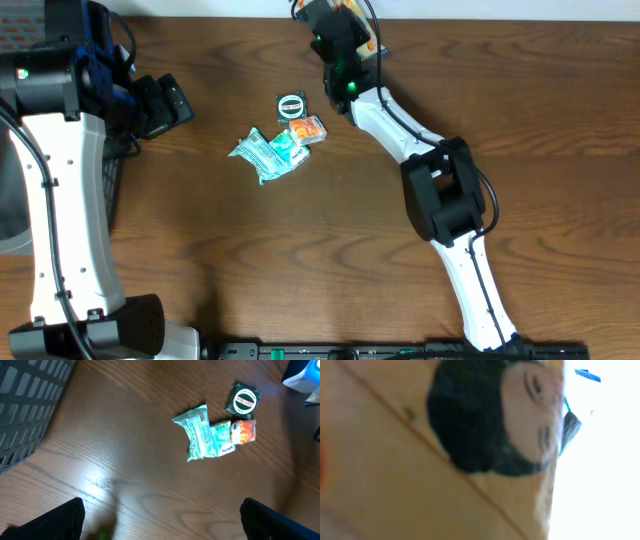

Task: Scan the item barcode
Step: 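Carry the yellow bag to the top right and release it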

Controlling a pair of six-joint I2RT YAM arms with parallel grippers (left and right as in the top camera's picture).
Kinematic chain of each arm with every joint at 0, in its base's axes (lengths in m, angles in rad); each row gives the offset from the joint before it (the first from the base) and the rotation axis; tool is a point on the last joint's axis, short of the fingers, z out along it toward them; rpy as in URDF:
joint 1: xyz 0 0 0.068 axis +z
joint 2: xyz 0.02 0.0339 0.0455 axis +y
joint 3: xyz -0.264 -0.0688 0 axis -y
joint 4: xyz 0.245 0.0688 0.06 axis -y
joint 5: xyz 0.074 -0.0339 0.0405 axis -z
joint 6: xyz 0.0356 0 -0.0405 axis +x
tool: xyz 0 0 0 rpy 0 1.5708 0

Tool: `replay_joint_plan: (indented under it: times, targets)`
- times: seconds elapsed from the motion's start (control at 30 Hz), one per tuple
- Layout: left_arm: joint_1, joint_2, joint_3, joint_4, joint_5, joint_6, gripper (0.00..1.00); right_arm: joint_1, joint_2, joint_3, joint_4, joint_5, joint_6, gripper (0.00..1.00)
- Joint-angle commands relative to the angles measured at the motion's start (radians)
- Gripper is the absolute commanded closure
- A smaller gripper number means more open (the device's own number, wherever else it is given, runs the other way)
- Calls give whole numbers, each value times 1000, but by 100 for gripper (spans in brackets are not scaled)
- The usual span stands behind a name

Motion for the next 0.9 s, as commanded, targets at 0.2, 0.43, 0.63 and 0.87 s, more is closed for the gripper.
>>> replay_joint_plan:
  times: [0.2,0.43,0.63,0.87]
  targets:
    - [2,-8,8,-3,-5,2,2,29,-72,16,17,88,-62,99]
    - [2,-8,8,-3,-5,2,2,8,-141,16,-150,110,35,99]
    - [2,-8,8,-3,-5,2,2,-82,-209,16,-344,215,111,99]
    - [2,-8,8,-3,-5,2,2,-341,-245,15,-742,316,262,99]
